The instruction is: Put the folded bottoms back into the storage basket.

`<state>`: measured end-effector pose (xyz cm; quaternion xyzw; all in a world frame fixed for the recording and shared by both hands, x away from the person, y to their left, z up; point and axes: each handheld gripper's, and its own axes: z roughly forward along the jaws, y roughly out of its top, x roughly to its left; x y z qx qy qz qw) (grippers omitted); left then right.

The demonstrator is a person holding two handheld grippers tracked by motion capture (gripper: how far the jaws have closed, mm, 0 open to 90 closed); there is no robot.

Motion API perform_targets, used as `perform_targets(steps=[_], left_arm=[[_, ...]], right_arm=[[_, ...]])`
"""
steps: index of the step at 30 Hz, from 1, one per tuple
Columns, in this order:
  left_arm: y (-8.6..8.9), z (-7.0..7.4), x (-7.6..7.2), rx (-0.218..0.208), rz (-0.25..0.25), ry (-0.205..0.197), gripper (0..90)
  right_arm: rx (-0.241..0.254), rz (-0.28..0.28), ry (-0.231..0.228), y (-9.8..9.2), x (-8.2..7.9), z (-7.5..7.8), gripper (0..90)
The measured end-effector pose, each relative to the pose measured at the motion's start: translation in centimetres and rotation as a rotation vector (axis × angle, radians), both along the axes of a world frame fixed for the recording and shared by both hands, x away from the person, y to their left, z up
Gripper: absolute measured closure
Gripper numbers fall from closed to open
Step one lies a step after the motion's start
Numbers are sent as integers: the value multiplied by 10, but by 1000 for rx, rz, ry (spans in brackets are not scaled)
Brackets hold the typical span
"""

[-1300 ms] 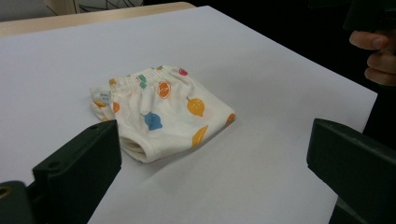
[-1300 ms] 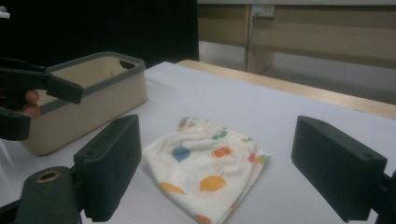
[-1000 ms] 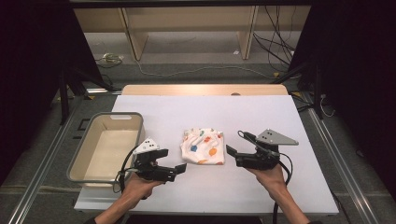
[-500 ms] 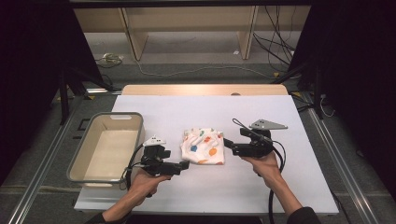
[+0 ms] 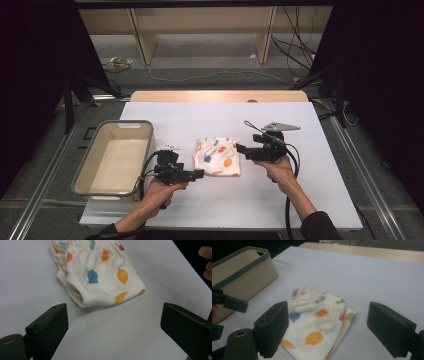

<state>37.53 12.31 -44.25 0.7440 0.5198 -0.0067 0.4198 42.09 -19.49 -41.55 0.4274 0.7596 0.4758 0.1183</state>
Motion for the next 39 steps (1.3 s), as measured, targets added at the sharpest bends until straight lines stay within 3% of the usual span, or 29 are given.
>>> perform_targets(steps=[3,22,26,30,36,39], left_arm=[[-1,-4,4,3,14,27,82],[-9,-12,18,9,58,82,98],[-9,-17,23,5,80,109,110],[-9,-19,27,-6,94,117,140],[-12,-25,33,14,106,135,167],[-10,-25,37,0,116,144,194]], right_arm=[[-2,0,22,-1,6,-2,185],[-26,-5,85,6,32,-10,186],[-43,-1,125,12,42,-14,191],[-51,4,152,18,50,-17,196],[-71,8,181,24,59,-22,218],[-85,11,208,26,66,-28,223]])
